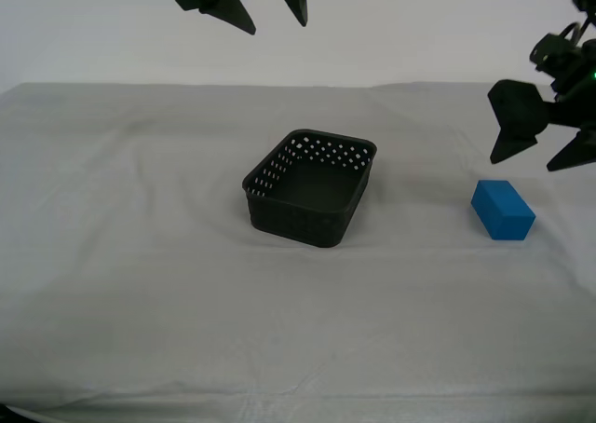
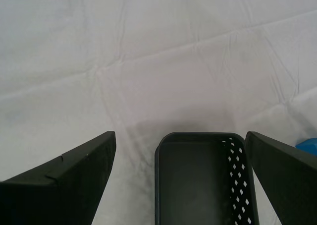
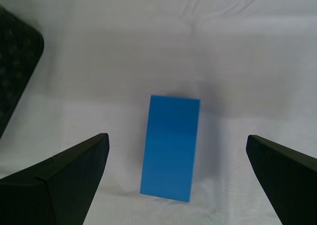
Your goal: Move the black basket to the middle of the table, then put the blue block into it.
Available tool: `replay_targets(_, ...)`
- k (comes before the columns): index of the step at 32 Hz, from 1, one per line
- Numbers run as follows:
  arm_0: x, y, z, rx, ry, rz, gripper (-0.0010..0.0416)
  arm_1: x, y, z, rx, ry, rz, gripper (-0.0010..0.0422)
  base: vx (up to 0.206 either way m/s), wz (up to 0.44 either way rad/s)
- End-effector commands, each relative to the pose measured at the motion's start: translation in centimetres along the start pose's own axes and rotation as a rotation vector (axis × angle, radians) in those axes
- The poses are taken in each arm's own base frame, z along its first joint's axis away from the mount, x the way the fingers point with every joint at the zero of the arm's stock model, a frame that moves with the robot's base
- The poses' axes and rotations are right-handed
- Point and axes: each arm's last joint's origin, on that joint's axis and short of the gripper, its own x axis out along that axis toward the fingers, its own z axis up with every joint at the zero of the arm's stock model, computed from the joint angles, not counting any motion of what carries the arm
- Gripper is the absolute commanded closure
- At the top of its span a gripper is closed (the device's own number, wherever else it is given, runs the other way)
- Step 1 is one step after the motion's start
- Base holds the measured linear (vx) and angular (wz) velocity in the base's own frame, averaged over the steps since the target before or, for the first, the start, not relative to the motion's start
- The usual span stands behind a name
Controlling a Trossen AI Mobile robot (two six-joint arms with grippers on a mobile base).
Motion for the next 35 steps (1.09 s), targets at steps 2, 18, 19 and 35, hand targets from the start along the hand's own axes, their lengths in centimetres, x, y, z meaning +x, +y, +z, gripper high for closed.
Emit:
replay_targets(2, 2.4, 0.4, -0.6, -0.016, 0.081, 0.009, 0.0019, -0.1, 0.1, 0.0, 0.005, 0.0, 0.003, 0.0053, 0.0, 0.0)
replay_targets(18, 5.9, 0.2, -1.1, 0.012, 0.198, -0.003, 0.0256, -0.1, 0.2, 0.1, 0.033, -0.002, 0.004, 0.0053, 0.0, 0.0)
replay_targets(19, 5.9, 0.2, -1.0, 0.011, 0.196, -0.002, 0.0283, -0.1, 0.2, 0.1, 0.032, -0.002, 0.004, 0.0053, 0.0, 0.0)
replay_targets(35, 3.7, 6.6, 5.1, -0.178, 0.135, 0.132, 0.0406, -0.1, 1.3, 0.5, 0.046, -0.029, 0.06, 0.0053, 0.0, 0.0)
